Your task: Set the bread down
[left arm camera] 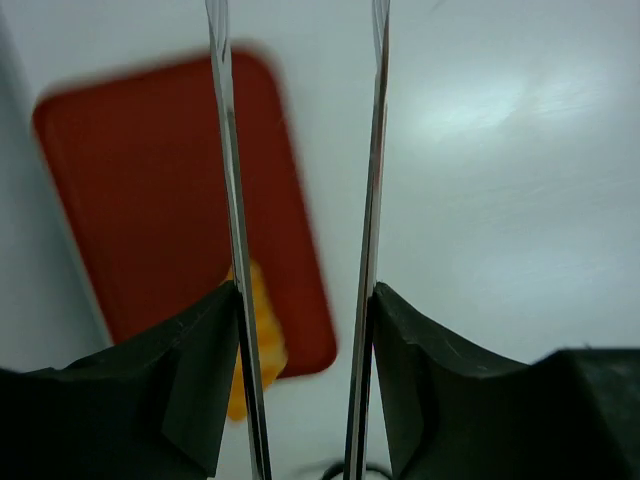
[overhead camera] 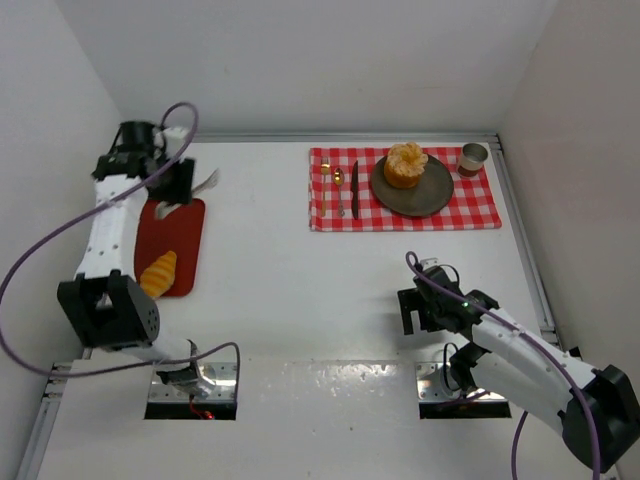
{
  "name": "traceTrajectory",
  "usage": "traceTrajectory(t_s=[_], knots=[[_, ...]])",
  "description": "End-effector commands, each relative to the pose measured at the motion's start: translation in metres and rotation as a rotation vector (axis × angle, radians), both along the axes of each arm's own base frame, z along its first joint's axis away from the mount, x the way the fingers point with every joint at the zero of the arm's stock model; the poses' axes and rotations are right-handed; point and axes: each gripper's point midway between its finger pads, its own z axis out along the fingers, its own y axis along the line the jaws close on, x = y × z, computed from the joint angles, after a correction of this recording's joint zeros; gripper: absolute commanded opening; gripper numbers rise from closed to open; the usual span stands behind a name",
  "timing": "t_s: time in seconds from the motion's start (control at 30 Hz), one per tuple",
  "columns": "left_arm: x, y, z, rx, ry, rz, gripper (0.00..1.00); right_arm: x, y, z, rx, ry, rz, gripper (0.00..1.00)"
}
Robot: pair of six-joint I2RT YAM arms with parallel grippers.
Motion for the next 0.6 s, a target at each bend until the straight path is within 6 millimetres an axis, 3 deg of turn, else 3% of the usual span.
traceTrajectory(t_s=[0.0,0.1,0.2,0.23,0.33,0.47,0.57], knots=[[-0.101,0.071,-0.022,0.146,0.187,0.163,0.58,0.015,0.017,0.008,0.060,-0.043,0.050,0.99],[-0.146,0.099,-0.029,0.178,0.238,0.226,0.58,0.020,0.023,0.015,0.064,-0.040,0.083,0.99],[-0.175,0.103,-0.041,0.186,0.252,0.188,0.58,0.023,0.031,0.022,0.073,-0.020,0.117,0.99],[-0.189,0.110,-0.054,0.189,0.294,0.214,0.59,0.025,0.035,0.026,0.088,-0.023,0.127,0.99],[-0.207,0.127,-0.066,0.211,0.335,0.247,0.59,0.028,0.039,0.031,0.095,-0.017,0.133,0.99],[-0.213,0.126,-0.068,0.131,0.328,0.217,0.60,0.025,0.041,0.034,0.106,-0.008,0.127,0.98],[-0.219,0.140,-0.070,0.136,0.351,0.244,0.61,0.024,0.040,0.035,0.120,-0.020,0.100,0.98]])
